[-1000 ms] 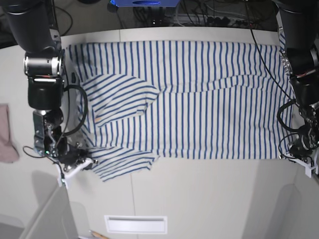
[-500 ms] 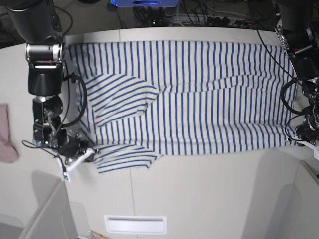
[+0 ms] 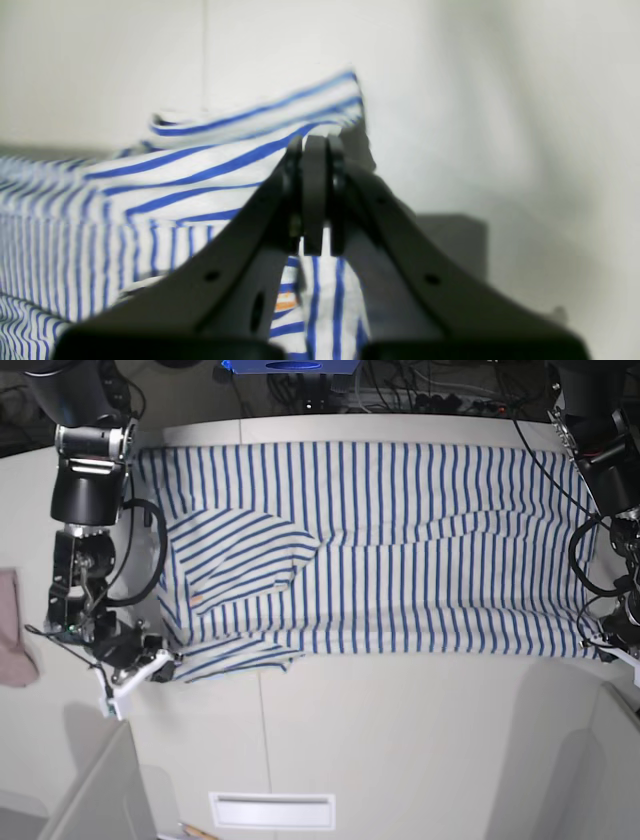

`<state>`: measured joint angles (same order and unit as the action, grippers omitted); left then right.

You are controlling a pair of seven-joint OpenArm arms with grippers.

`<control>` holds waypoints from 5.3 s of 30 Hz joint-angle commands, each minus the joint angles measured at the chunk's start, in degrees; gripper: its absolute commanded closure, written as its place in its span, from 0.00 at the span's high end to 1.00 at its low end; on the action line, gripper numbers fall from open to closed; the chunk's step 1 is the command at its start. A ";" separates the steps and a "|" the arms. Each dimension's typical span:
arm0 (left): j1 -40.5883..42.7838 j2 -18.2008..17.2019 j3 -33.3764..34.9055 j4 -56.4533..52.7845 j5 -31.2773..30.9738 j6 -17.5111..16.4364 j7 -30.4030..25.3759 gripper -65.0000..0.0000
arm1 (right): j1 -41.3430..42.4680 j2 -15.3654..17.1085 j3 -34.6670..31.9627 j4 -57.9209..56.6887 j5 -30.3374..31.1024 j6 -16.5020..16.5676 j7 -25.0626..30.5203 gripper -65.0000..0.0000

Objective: Fold the T-shirt properly
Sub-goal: 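Grasp the hem corners with both grippers and lift them, then fold the hem over toward the collar with both grippers, halving the shirt, then hold the folded edge with both grippers and pull it taut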

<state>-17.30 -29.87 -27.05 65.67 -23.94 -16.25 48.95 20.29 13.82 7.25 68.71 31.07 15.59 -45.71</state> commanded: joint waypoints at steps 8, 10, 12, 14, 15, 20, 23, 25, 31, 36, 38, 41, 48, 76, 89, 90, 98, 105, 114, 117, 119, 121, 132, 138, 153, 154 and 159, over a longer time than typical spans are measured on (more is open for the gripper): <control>1.78 -1.47 -0.60 7.34 -0.10 0.38 1.29 0.00 | -3.02 0.46 2.29 8.52 0.45 0.36 -3.82 0.00; 2.75 -1.39 -0.69 9.28 -0.19 0.38 2.70 0.00 | -3.90 -0.59 4.93 10.28 0.45 0.36 -5.50 0.00; 3.98 -0.95 -2.36 11.39 -0.19 0.38 3.75 0.00 | -5.04 -1.12 7.22 12.39 0.45 0.36 -6.99 0.00; 4.86 0.20 -5.17 13.23 -0.19 0.38 5.16 0.00 | -6.10 -1.47 8.80 14.59 0.45 0.36 -8.75 0.00; 5.12 0.46 -6.14 13.94 -0.19 0.38 6.04 0.00 | -6.62 -1.47 9.24 15.64 0.45 0.36 -9.54 0.00; 7.59 0.99 -7.37 18.59 -0.10 0.29 8.59 0.00 | -10.32 -2.35 10.03 20.66 0.45 0.36 -10.51 0.00; 10.22 1.08 -7.37 21.67 -0.10 0.29 8.59 0.00 | -12.60 -2.88 10.03 23.47 0.45 0.36 -10.51 0.00; 11.81 1.08 -7.46 23.25 -0.10 0.29 8.68 0.00 | -14.10 -2.97 10.03 25.23 0.45 0.36 -10.59 0.00; 16.90 0.90 -7.55 26.33 -0.10 0.29 8.68 0.00 | -19.37 -4.81 12.67 31.20 0.53 0.36 -10.59 0.00; 20.60 0.99 -7.55 30.29 -0.10 0.29 8.68 0.00 | -21.92 -6.04 15.92 35.34 0.45 0.36 -14.37 0.00; 22.09 1.08 -7.55 31.78 -0.10 0.29 8.68 0.00 | -23.15 -6.48 16.18 36.04 0.45 0.36 -14.90 0.00; 24.20 1.16 -9.48 33.10 -0.10 0.29 8.68 0.00 | -24.73 -6.92 16.18 38.24 0.45 0.36 -15.17 0.00; 25.78 2.39 -12.73 33.54 -0.01 0.29 10.96 0.00 | -28.87 -7.28 16.18 41.14 0.45 0.36 -16.57 0.00; 35.98 2.22 -12.91 40.84 0.43 0.29 11.32 0.00 | -39.24 -7.71 16.18 45.36 5.55 0.36 -17.36 0.00; 37.21 1.43 -12.91 41.19 1.57 0.29 11.32 0.00 | -40.21 -5.96 16.18 45.36 5.72 0.36 -19.39 0.00; 37.21 1.52 -12.91 41.19 2.63 0.29 11.32 0.00 | -40.21 -5.96 16.18 45.36 5.72 0.36 -19.56 0.00; 39.23 1.69 -12.47 41.36 6.93 0.29 11.23 0.00 | -40.21 -5.96 16.18 45.18 5.63 0.36 -19.39 0.00; 40.55 2.39 -12.82 41.45 7.02 0.29 11.32 0.00 | -40.29 -5.96 16.18 45.18 5.55 0.36 -19.74 0.00; 40.73 2.66 -12.91 42.51 7.37 0.29 11.32 0.00 | -40.29 -5.96 16.18 45.18 5.55 0.36 -19.91 0.00; 40.73 2.57 -12.91 42.51 7.37 0.29 11.32 0.11 | -40.65 -5.87 16.18 45.18 5.55 0.36 -19.91 0.16; 40.82 2.57 -12.91 42.51 7.37 0.29 11.32 0.32 | -41.00 -5.87 16.18 45.27 5.55 0.36 -19.56 0.31; 40.82 2.57 -13.17 42.59 7.37 0.29 11.32 0.51 | -41.00 -5.87 16.27 45.27 5.55 0.36 -19.39 0.34; 40.11 9.78 -18.45 45.06 6.85 0.29 10.96 0.09 | -38.71 -6.22 10.12 43.07 5.63 0.54 -18.42 0.00; 38.18 11.89 -15.46 38.73 7.20 0.29 10.79 0.00 | -36.25 -5.96 5.81 36.57 5.55 0.54 -16.75 0.00; 22.62 13.12 -14.84 18.86 7.46 0.29 10.70 0.00 | -23.94 -1.47 4.58 12.39 5.46 0.54 -8.31 0.00; 21.39 13.12 -14.84 17.98 7.46 0.29 10.70 0.00 | -22.98 -1.47 4.58 11.69 5.46 0.54 -8.31 0.00; 15.59 13.30 -14.84 14.64 7.46 0.38 10.88 0.00 | -19.90 -1.82 4.67 12.22 5.55 0.45 -9.45 0.00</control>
<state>-1.19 -15.49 -41.67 79.42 -16.29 -16.03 60.66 -0.45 11.33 11.62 80.16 37.45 16.69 -55.00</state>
